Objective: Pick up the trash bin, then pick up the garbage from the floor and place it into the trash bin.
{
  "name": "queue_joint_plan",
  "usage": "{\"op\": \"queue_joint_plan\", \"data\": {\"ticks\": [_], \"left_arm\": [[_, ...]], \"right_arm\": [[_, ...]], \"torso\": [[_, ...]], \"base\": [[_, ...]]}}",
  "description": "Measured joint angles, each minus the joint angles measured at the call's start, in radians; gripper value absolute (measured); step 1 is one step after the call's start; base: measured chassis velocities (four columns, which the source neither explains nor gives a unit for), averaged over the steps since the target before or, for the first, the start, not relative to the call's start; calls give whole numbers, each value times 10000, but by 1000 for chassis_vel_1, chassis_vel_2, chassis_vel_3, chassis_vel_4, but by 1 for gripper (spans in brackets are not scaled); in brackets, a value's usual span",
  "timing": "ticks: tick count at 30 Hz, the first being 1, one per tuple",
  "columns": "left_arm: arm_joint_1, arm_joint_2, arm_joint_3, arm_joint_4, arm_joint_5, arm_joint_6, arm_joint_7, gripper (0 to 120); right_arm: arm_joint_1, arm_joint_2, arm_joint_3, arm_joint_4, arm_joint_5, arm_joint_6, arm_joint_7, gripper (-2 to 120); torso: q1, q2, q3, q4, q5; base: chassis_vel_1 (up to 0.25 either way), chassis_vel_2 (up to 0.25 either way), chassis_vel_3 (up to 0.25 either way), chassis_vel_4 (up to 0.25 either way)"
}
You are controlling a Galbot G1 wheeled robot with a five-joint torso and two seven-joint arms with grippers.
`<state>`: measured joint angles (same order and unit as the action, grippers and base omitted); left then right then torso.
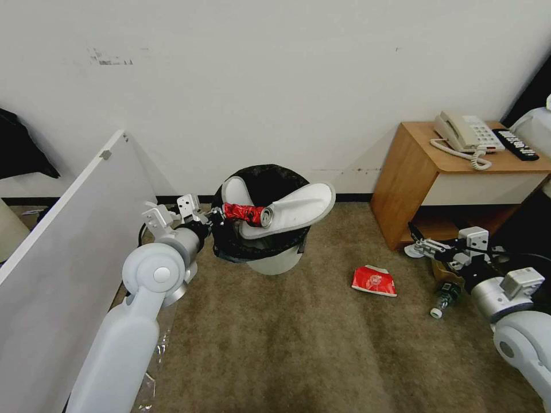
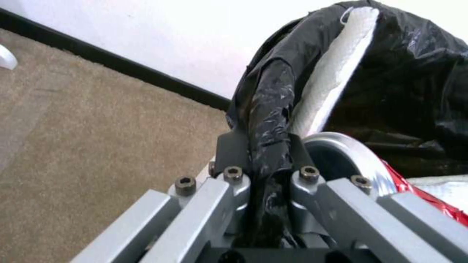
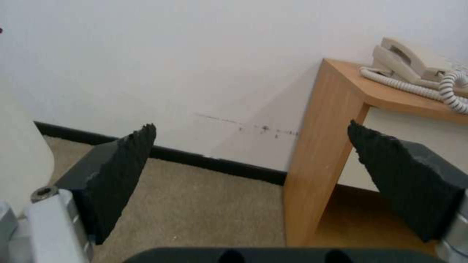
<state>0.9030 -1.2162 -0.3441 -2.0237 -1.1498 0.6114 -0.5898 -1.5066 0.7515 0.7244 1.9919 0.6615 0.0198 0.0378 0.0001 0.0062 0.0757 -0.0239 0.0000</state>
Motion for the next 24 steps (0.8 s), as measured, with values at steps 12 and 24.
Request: {"op": "queue_joint_plan", "data": {"ticks": [12,24], "left_arm": [[9,23,-3,-33,-15,23,-10,4],[25,24,-12,-58,-21,24,-21,4]], "right_arm": [[29,40,-15,27,18,3,7,100],[27,99,-47,42,-4,6,12,100]], "torso": [[0,-1,0,0,0],[0,0,0,-1,0]], "base": [[-9,-5,-9,-7],[-25,-24,-27,-23]]}}
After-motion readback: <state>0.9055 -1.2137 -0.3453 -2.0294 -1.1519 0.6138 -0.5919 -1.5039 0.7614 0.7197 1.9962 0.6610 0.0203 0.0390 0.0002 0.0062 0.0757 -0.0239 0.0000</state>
